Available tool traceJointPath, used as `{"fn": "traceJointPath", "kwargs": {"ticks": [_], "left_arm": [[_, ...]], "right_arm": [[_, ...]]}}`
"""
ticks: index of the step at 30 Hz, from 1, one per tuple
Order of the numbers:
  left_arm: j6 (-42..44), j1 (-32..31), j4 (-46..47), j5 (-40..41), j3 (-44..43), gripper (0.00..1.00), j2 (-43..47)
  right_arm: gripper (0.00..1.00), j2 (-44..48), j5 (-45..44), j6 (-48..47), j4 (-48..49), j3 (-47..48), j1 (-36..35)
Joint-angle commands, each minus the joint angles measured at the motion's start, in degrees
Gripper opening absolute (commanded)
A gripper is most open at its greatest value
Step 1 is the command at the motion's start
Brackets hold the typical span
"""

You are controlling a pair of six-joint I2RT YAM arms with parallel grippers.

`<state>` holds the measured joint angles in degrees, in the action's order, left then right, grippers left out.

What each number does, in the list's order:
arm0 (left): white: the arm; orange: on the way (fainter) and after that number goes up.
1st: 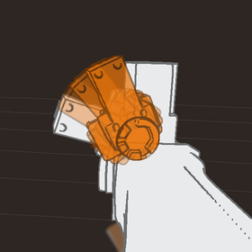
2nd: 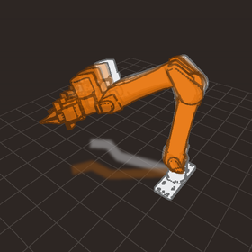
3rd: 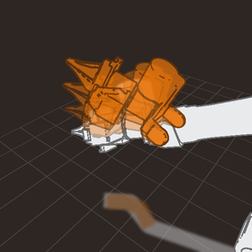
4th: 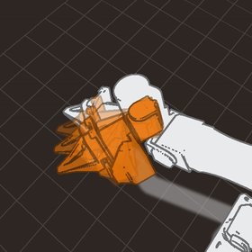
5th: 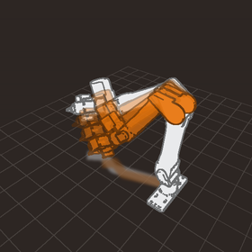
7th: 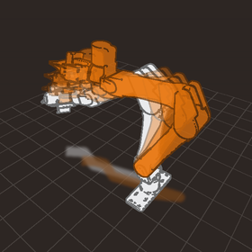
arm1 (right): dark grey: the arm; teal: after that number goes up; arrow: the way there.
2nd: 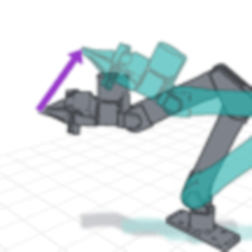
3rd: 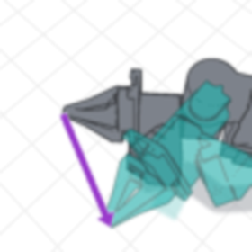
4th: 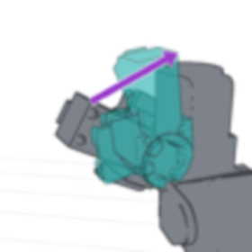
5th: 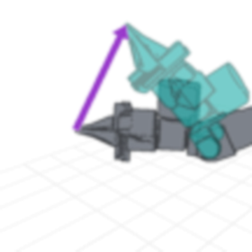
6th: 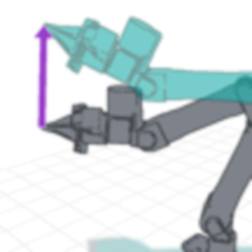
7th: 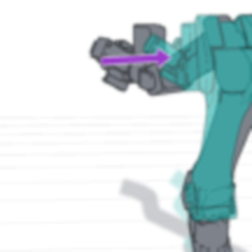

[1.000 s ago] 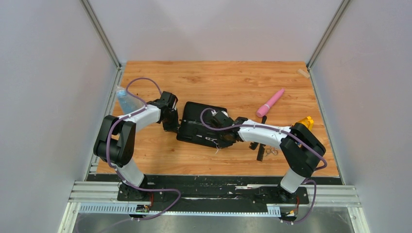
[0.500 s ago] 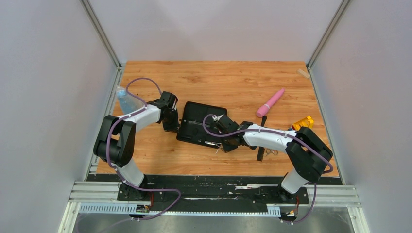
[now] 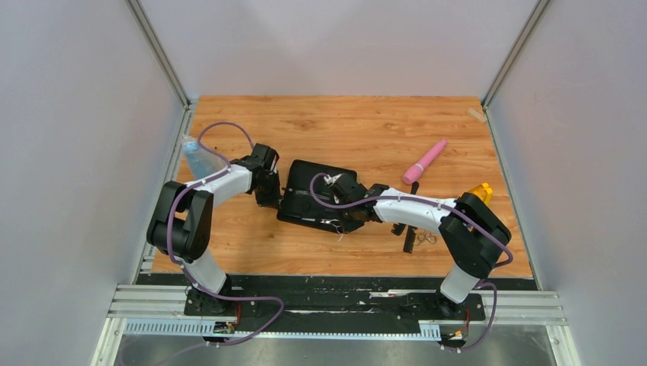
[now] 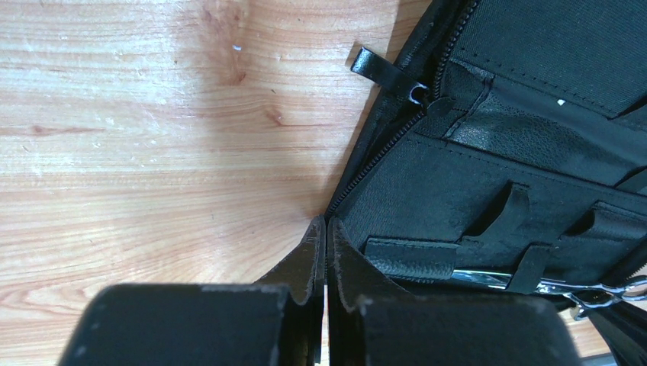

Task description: Sort the hair-cutting tools

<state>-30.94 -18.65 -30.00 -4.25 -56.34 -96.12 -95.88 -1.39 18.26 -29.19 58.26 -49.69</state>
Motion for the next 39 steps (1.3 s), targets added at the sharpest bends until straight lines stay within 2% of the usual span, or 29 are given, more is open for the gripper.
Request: {"fn": "traceJointPath", "kwargs": {"ticks": [1,19,27,39], "left_arm": [[1.3,0.2,-3.4,1.5,2.4,0.0,-0.7],[-1.6,0.1,-0.6,-2.3,6.8,0.0,0.7],[-1.8,0.0,-0.1,-3.0,7.4,0.0,0.7],[-2.5,-3.2,-0.4,-2.4,7.3,0.0,1.2]], "right_arm": [[0.0,-1.3,2.9,-0.8,3.5,3.4,-0.5],[0.0,-6.9,5.7,10.9,4.6,6.4,-1.2],[0.0,-6.7,6.1,9.6,5.8,5.6,-1.4],[0.07,-11.5,6.5,6.8,5.8,12.8,-2.7]]}}
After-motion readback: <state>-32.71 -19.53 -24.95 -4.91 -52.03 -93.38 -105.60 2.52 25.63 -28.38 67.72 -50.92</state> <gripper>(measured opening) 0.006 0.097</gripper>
